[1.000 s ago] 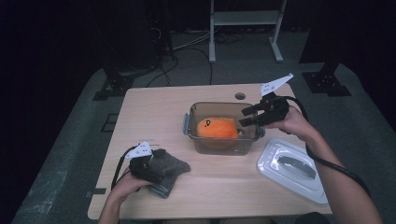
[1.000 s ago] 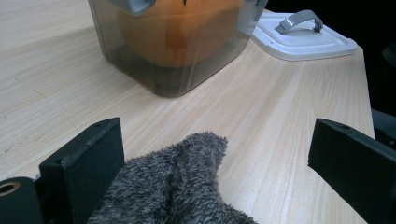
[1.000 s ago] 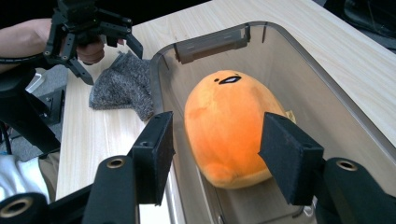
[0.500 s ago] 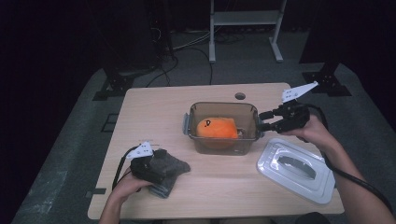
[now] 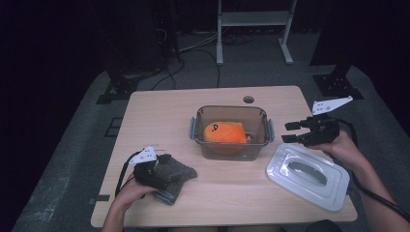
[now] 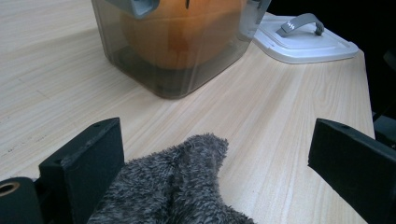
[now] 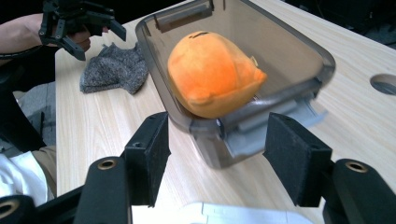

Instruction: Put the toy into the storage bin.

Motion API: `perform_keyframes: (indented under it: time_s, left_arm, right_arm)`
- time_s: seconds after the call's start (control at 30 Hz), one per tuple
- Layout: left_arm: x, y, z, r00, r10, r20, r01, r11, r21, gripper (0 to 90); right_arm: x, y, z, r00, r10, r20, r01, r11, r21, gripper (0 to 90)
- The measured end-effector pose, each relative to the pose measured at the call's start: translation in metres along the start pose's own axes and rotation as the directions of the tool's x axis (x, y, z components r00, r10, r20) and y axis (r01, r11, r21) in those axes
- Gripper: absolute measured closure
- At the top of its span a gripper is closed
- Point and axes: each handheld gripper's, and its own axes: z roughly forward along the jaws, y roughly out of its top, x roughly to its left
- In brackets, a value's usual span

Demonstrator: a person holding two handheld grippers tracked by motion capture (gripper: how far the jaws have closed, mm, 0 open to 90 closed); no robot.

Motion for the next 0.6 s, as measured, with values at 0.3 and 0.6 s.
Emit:
perform_keyframes:
  time_s: [0.3,0.6]
  left_arm:
    - [-0.001,0.000,0.002,1.0000,0.001,0.000,-0.001,1.0000,0.001,2.7]
    - [-0.001,0.000,0.002,1.0000,0.001,-0.001,-0.001,1.0000,0.003,2.7]
  right_arm:
    - [-0.002,-0.031,-0.012,0.9989,0.039,0.027,-0.039,0.999,-0.014,37.9]
    - [-0.003,-0.055,-0.015,0.9967,0.068,0.044,-0.068,0.998,-0.010,37.8]
